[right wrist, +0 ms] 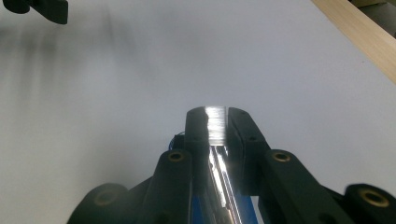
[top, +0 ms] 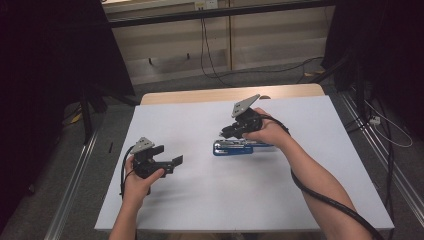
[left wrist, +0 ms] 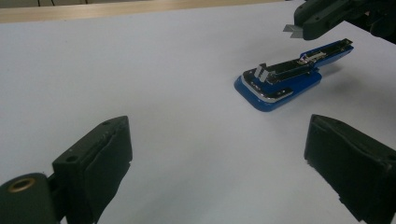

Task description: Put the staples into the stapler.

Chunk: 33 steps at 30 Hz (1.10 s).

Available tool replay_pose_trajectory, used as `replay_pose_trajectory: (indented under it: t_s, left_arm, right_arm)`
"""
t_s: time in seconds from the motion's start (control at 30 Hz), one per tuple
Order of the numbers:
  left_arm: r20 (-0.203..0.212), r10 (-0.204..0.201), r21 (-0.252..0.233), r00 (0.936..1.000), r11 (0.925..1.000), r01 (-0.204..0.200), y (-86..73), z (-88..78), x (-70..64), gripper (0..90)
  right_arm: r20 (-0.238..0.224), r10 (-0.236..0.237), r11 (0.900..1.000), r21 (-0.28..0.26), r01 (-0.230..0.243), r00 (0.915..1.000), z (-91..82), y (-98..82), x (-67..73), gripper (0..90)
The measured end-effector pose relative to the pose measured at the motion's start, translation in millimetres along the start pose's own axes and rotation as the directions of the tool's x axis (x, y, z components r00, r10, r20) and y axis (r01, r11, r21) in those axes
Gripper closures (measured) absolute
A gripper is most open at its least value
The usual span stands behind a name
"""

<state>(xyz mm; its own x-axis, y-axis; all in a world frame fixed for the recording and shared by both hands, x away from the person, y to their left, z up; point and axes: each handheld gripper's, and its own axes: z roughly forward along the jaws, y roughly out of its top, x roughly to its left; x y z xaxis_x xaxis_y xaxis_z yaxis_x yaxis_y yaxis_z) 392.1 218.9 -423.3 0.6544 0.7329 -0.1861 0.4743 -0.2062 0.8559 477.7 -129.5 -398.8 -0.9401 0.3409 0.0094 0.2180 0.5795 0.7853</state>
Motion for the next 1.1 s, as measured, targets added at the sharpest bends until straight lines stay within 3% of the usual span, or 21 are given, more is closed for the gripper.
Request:
replay_pose_trajectory:
  t_s: [0.57,1.1]
  left_arm:
    - [-0.005,0.007,0.003,1.0,1.0,-0.007,-0.6,-0.4,-1.2,7.8]
    - [0.0,0.003,0.007,1.0,1.0,-0.003,-0.4,-0.9,-0.5,7.8]
  right_arm:
    - [-0.026,-0.005,1.0,0.013,0.005,0.9997,3.1,-2.1,-0.6,79.5]
    - [-0.086,-0.041,0.998,0.034,0.044,0.9955,12.0,-8.5,-2.4,79.5]
